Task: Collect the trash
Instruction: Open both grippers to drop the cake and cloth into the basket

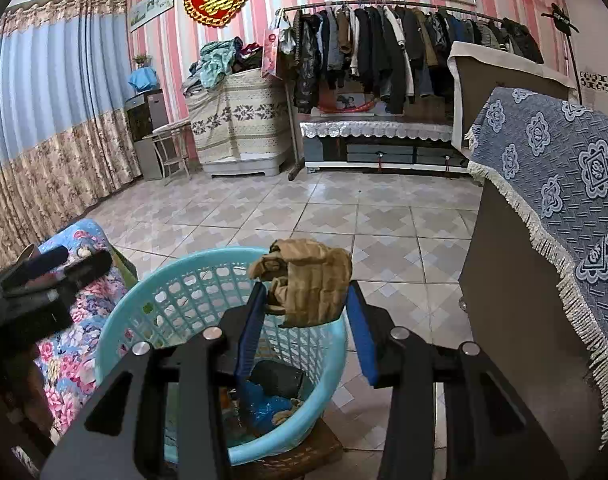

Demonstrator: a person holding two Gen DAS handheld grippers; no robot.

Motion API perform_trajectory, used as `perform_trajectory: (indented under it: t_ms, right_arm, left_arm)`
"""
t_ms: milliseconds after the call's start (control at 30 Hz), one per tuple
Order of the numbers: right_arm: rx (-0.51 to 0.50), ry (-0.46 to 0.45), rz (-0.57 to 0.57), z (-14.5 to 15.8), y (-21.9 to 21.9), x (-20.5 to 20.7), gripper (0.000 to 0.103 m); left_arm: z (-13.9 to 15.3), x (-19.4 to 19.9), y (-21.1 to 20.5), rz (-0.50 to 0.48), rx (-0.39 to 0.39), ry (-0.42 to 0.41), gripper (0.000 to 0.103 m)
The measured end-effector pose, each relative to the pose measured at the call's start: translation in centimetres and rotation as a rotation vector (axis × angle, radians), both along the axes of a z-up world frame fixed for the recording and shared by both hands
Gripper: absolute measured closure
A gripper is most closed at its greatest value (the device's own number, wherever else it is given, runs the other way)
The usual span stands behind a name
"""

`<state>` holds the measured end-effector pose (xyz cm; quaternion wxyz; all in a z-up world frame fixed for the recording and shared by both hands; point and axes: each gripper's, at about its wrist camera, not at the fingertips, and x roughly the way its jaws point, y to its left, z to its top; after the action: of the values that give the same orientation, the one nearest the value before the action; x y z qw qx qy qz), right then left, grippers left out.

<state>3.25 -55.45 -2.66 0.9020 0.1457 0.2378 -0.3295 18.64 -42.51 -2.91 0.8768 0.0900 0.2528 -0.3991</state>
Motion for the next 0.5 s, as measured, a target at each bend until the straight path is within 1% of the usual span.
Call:
perform_trajectory:
  t_ms: [100,167,300,500]
  right_arm:
    - [0.002,0.005,0.019,-0.2,0.6,0.5,0.062]
    - [0.004,0.010,0.028,-0.4,1.1,0.9,0.062]
    - [0.010,0.013,0.050,-0.7,1.8,1.9,0.062]
    - [0.014,0.010,0.080,-0.7,2.3,4.4,0.062]
  left_arm:
    - [0.8,0.9,1.4,0.043,-0.014,-0.010,0.006]
    - [1.4,1.4,2.3,0.069,-0.021,-0.026,0.005]
    - [2.4,2.3,4.1,0.114,-0.040,-0.027,0.005]
    - [3.0,2.9,6.0,0.176,-0.019,-0.044,0.005]
